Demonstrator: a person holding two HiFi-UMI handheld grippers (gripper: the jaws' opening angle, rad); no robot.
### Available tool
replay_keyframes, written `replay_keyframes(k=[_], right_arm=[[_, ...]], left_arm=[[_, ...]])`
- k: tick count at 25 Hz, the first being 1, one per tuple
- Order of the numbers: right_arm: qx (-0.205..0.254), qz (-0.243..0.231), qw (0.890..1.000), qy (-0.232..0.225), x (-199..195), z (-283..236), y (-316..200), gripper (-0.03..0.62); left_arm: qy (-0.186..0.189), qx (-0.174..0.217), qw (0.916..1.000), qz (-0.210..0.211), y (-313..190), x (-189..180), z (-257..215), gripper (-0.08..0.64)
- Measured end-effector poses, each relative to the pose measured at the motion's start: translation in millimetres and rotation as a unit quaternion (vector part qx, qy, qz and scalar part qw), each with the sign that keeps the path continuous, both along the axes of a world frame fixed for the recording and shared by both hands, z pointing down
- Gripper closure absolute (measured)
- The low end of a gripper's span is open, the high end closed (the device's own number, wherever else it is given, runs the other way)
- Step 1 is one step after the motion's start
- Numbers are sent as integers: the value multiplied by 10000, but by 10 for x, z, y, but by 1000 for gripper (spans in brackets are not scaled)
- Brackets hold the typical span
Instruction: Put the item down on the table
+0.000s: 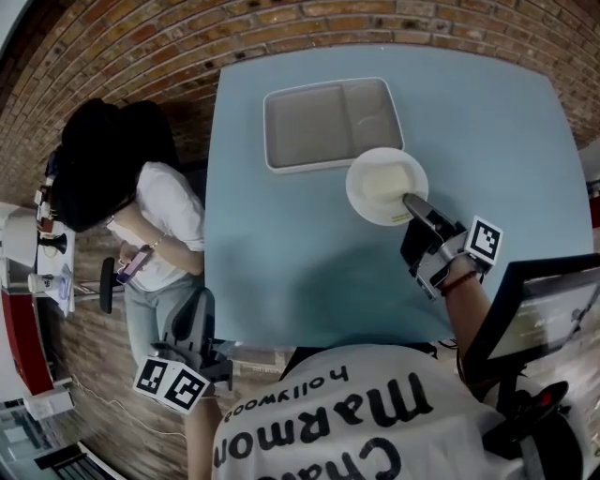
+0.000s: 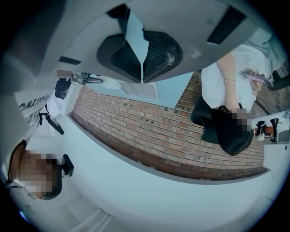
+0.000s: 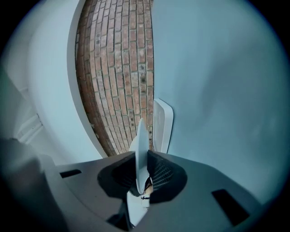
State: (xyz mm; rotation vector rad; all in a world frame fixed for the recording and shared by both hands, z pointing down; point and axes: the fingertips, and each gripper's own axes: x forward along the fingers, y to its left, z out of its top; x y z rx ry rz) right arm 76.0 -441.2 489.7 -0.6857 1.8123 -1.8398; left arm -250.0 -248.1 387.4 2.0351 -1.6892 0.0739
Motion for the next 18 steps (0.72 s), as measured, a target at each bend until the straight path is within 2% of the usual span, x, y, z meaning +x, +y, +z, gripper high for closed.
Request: replay_keyframes(k=[14,18], right_arm=[[-56,561,9981,241,240,162,-422,549],[-215,677,9973,185,220,270,-479,549]], left_arm=[[45,-185,9997,-183,79,-35,120,540],[21,-227,9995,-223,130,-29,131,540]])
